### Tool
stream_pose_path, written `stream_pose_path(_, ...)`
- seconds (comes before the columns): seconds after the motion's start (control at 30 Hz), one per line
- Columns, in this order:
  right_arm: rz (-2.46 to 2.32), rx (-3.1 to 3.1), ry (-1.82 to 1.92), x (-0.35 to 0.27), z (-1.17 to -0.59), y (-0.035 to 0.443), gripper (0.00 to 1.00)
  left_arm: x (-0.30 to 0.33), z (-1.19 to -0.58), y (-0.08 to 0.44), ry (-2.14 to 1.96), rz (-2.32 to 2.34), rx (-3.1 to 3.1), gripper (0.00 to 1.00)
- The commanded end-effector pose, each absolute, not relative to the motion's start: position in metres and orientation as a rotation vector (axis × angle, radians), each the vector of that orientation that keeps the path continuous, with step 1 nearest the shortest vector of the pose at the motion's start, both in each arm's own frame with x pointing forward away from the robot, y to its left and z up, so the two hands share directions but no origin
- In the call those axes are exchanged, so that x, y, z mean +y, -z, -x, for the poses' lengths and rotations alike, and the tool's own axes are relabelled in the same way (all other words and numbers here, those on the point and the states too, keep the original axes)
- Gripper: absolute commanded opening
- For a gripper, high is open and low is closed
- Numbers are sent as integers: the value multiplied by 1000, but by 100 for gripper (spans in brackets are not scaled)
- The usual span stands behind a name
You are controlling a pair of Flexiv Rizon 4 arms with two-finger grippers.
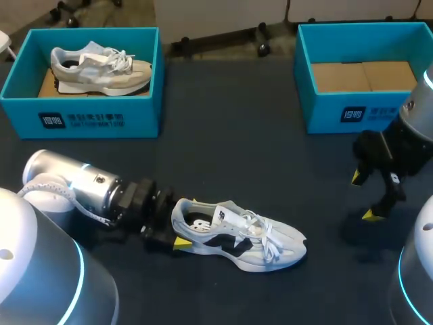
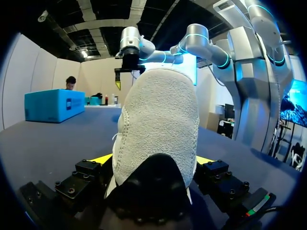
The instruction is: Take the shoe out of the shoebox, open the shoe tongue, remove and reinsert the insole, then place the shoe into the shoebox
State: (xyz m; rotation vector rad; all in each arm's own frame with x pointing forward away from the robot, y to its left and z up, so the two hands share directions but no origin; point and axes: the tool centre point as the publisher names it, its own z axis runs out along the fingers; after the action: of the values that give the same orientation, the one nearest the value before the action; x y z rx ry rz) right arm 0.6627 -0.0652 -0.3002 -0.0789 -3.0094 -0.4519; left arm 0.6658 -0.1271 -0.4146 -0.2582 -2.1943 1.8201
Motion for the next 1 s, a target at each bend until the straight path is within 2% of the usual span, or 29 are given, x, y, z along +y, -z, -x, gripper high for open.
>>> stream_pose_path(0.03,78,-3011,451,-65,-662,301,100,-131,-662,416,-1816,266,-2192,100)
stream_pose_path(0.53,78,-3011,451,-65,-662,301,100,-134,-665,422,-1849,241,-2240,100)
stream_pose_path(0.57,78,-3011,451,-65,-662,301,100,-134,-666,423,-1852,239,-2240,65)
stream_pose_path(0.6,78,-3011,451,-65,-662,301,100,-133,-666,423,-1855,239,-2241,27)
stream_pose_path(0.63,78,-3011,451,-65,-662,301,100,-133,-666,423,-1855,239,-2243,0)
stream_pose_path(1.0,78,-3011,451,-65,-662,301,100,-116,-676,420,-1960,109,-2246,0)
